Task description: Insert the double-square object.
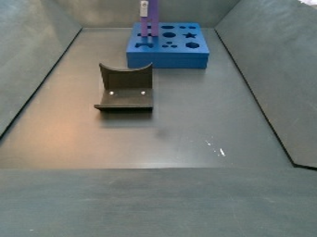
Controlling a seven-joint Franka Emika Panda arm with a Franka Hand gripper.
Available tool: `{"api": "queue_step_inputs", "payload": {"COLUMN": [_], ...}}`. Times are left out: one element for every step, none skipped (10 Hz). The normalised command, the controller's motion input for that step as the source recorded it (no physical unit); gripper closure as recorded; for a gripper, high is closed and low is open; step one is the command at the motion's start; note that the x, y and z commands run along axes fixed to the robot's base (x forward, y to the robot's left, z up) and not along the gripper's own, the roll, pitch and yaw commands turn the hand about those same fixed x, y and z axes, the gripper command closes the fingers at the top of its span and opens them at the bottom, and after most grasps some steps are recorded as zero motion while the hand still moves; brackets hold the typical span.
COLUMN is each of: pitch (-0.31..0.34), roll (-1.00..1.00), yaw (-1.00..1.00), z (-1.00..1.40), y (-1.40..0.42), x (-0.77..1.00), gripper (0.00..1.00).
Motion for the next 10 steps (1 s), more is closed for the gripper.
{"api": "queue_step_inputs", "payload": {"pitch": [0.0,0.0,0.0,0.0,0.0,0.0,0.0,0.0,-0.091,0.0], "roll": [0.11,0.08,0.08,0.0,0.0,-0.03,-0.11,-0.29,-0.31,-0.43], "yaw": [-0.44,-0.43,-0.36,-0.21,-0.23,-0.25,-0.16,0.0,0.0,-0.09], "z": [-0.39,-0.4,-0.36,-0.41,-0.47,-0.49,-0.43,-0.44,-0.34,-0.35], "y": [-0.29,-0.33,-0.34,-0.19,-0.07,0.0,0.06,0.3,0.33,0.31], "x": [0.61,0.55,0.31,0.11,0.15,0.17,0.18,0.1,0.0,-0.15], "gripper": [1.0,1.0,1.0,1.0,1.0,1.0,1.0,1.0,1.0,1.0]}}
